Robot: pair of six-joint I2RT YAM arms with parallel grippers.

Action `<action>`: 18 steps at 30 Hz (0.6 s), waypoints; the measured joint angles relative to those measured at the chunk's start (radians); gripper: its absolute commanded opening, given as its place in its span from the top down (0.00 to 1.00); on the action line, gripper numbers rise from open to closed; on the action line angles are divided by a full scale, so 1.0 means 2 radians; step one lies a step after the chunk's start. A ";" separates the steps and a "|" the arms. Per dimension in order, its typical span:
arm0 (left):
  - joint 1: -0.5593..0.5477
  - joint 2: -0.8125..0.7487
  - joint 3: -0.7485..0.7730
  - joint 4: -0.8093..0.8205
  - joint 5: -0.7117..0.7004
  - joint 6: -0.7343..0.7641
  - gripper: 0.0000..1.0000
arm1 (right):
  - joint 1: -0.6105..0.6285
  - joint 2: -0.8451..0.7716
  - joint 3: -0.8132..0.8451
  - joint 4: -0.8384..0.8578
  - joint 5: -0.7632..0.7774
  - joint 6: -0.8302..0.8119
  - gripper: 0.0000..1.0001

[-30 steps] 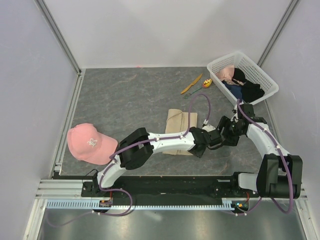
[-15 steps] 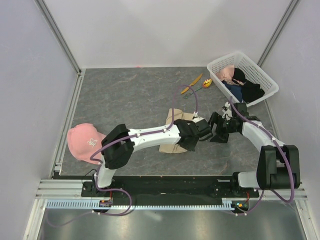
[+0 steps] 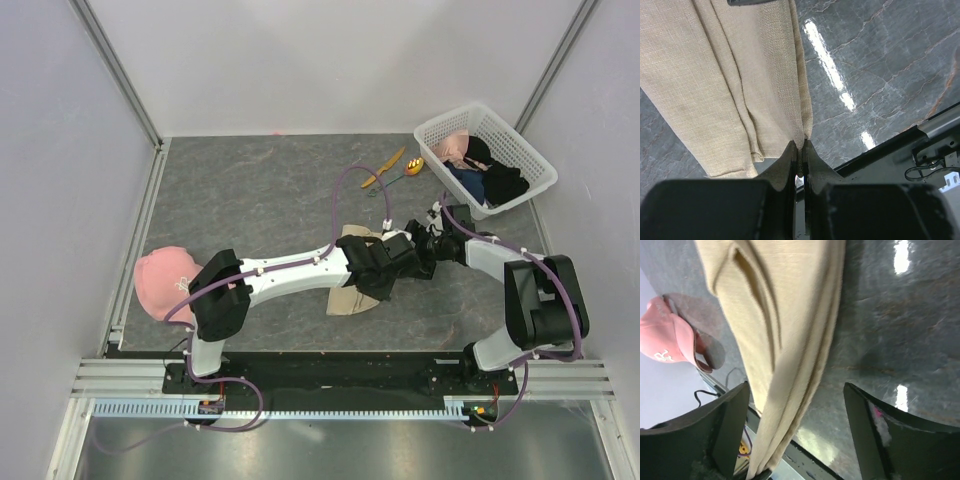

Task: Fold the napkin into a case and place the utensils inside
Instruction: Pick up the 2/3-rectangle-folded napkin from the center of the board.

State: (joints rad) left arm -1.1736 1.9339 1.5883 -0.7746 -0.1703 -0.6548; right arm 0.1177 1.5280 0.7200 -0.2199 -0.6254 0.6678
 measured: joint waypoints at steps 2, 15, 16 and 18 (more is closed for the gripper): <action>0.000 0.000 0.000 0.000 0.004 -0.002 0.96 | 0.000 0.015 0.000 0.008 0.002 0.001 0.25; 0.001 0.000 0.001 0.002 0.037 -0.009 0.72 | -0.005 0.080 0.021 0.063 0.005 0.005 0.95; 0.003 0.000 0.001 0.005 0.047 -0.009 0.68 | -0.005 0.080 0.024 0.061 0.005 0.004 0.96; 0.009 0.000 0.002 0.011 0.066 -0.008 0.63 | -0.005 0.080 0.030 0.061 0.005 0.000 0.99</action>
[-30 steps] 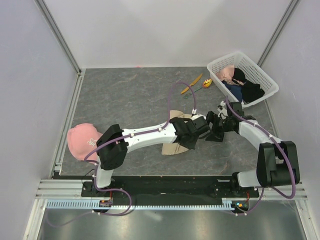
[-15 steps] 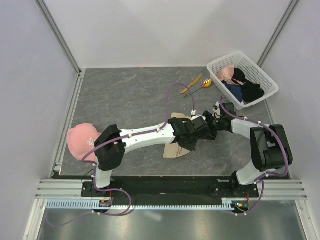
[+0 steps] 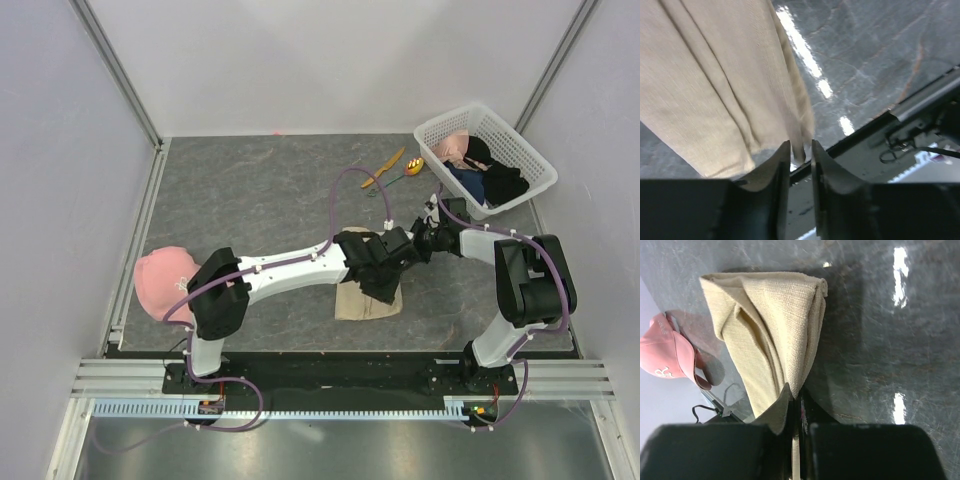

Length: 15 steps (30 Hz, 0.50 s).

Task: Fold the napkin into a case and place the utensils inside
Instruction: Pick up the 2/3-rectangle-folded napkin from the center of the board, then fold the 2/3-rectangle-folded napkin at the center of the board.

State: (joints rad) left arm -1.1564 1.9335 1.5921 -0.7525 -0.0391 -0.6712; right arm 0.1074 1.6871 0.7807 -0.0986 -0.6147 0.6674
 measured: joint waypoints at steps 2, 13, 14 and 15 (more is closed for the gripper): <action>0.008 -0.003 -0.002 0.009 0.023 -0.001 0.64 | 0.000 0.000 0.008 -0.002 0.001 -0.005 1.00; 0.179 -0.045 -0.063 0.113 0.105 -0.015 0.91 | 0.001 0.000 0.034 -0.056 0.015 -0.045 1.00; 0.192 -0.035 -0.062 0.124 0.108 -0.015 0.91 | 0.001 0.000 0.036 -0.060 0.016 -0.048 1.00; 0.201 -0.021 -0.059 0.134 0.112 -0.015 0.91 | 0.001 0.000 0.038 -0.065 0.019 -0.050 1.00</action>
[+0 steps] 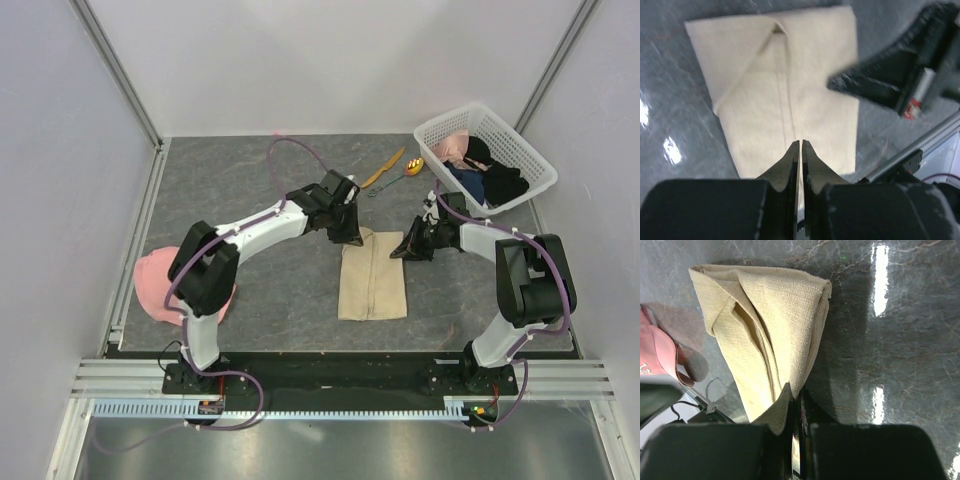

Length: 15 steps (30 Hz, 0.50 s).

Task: Fold the napkin into a case and place the utensils inside
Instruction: Fold the 2/3-rectangle-folded napkin at the center of the board.

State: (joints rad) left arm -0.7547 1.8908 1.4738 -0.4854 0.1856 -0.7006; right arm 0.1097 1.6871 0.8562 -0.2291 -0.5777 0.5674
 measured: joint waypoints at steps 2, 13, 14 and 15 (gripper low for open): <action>0.007 0.035 0.008 0.015 0.006 0.000 0.91 | 0.002 0.000 0.004 -0.010 0.004 -0.004 1.00; -0.001 0.117 0.015 0.040 0.026 -0.007 0.92 | 0.036 -0.001 0.051 -0.051 0.035 -0.005 1.00; -0.001 0.117 0.015 0.042 0.026 -0.009 0.92 | 0.043 -0.001 0.056 -0.052 0.040 -0.001 1.00; -0.001 0.118 0.016 0.043 0.026 -0.010 0.92 | 0.049 -0.001 0.059 -0.052 0.043 0.003 1.00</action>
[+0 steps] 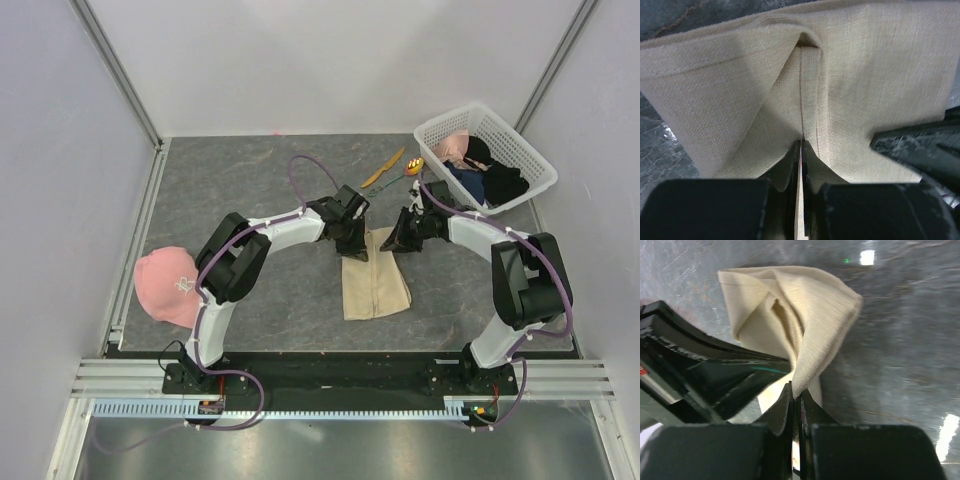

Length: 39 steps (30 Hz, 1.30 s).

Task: Fold the napkin into a case and place the utensils inside
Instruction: Fold the 2/3-rectangle-folded napkin at the center of the board.

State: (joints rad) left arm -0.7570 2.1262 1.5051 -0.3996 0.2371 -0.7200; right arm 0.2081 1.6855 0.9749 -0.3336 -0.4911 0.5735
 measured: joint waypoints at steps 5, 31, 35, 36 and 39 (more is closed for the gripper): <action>0.000 0.002 -0.001 0.010 0.000 -0.006 0.93 | 0.042 -0.004 0.006 0.004 0.028 0.049 1.00; -0.001 -0.096 -0.075 0.006 -0.027 -0.026 0.92 | 0.111 -0.005 0.011 -0.021 0.180 0.186 1.00; -0.001 -0.070 -0.079 0.015 -0.029 -0.026 0.93 | 0.128 -0.004 0.031 -0.043 0.202 0.187 1.00; -0.001 -0.062 -0.080 0.017 -0.031 -0.026 0.93 | 0.135 -0.004 0.037 -0.048 0.210 0.188 1.00; 0.000 -0.049 -0.081 0.029 -0.026 -0.027 0.93 | 0.157 0.003 0.057 -0.058 0.225 0.201 1.00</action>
State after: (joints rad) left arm -0.7567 2.0285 1.3434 -0.3408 0.1852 -0.7738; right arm 0.5213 1.6913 1.0893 -0.4503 -0.0410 0.9760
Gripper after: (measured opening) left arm 0.076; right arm 0.040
